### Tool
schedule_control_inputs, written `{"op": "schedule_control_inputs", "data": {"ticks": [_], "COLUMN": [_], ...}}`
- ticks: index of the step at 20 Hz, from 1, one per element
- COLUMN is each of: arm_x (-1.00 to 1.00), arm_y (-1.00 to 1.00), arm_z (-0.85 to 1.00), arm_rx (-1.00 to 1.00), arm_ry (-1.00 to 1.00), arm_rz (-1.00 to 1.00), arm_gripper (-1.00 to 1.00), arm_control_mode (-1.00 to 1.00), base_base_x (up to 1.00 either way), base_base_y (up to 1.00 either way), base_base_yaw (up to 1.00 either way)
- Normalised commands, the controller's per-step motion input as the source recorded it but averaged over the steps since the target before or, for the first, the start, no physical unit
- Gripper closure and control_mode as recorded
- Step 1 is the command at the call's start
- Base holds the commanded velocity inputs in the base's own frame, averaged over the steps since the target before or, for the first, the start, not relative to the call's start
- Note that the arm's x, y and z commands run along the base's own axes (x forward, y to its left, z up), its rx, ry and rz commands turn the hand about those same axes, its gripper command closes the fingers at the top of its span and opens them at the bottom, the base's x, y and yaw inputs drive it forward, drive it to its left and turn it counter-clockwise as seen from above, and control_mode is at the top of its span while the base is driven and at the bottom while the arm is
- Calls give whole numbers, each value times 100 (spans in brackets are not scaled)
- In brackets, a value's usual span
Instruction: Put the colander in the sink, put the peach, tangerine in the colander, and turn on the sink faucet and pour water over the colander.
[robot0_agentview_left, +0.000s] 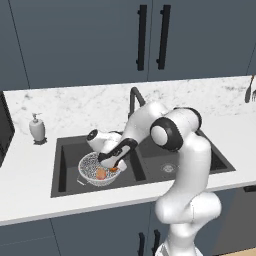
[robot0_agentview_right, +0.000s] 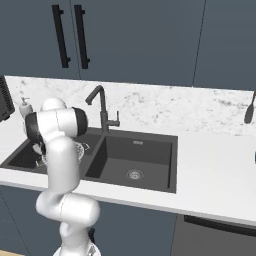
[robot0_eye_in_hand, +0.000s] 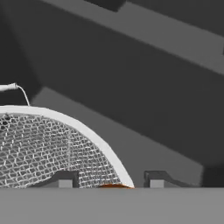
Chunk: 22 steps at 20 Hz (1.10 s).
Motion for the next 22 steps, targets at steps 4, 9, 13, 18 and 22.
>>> {"op": "schedule_control_inputs", "data": {"ticks": [4,9,13,18,22], "arm_x": [59,53,-30,-92,-100], "arm_y": [44,49,17,-75,-100], "arm_z": [-53,-48,30,55,39], "arm_rx": [-27,-22,0,35,50], "arm_ry": [3,-1,-27,-48,-54], "arm_rz": [-7,-4,0,0,0], "arm_gripper": [-100,-100,-100,-100,-100], "arm_control_mode": [-100,-100,-100,-100,-100], "base_base_x": [0,0,0,0,0], "base_base_y": [0,0,0,0,0], "base_base_yaw": [0,0,0,0,0]}}
